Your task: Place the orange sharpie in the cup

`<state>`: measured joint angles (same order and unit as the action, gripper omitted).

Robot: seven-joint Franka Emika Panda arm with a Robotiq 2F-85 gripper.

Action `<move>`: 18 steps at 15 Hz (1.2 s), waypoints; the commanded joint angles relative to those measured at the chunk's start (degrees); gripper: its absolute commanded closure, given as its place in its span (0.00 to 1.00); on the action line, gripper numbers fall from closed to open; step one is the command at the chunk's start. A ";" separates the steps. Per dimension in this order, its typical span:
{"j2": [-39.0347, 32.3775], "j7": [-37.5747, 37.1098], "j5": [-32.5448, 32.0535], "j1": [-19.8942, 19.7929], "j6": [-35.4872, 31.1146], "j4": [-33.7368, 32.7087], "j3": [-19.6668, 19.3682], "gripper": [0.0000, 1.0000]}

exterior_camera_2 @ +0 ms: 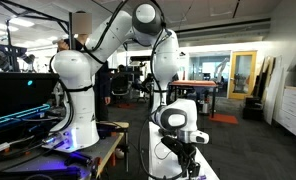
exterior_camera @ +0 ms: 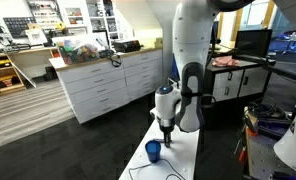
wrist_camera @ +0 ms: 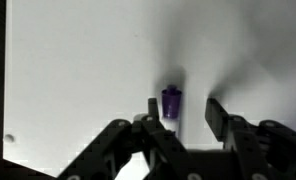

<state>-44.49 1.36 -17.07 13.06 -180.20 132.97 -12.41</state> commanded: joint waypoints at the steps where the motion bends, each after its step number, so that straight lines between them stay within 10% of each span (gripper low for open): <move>1: 0.76 2.31 1.91 -1.48 -3.98 2.31 0.83 0.78; 4: 0.80 2.90 2.69 -1.74 -5.46 2.88 0.94 0.99; 18: 6.10 4.60 2.86 -2.80 6.50 2.84 1.37 0.94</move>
<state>-42.34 4.42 -14.88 10.21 -178.61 134.30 -10.76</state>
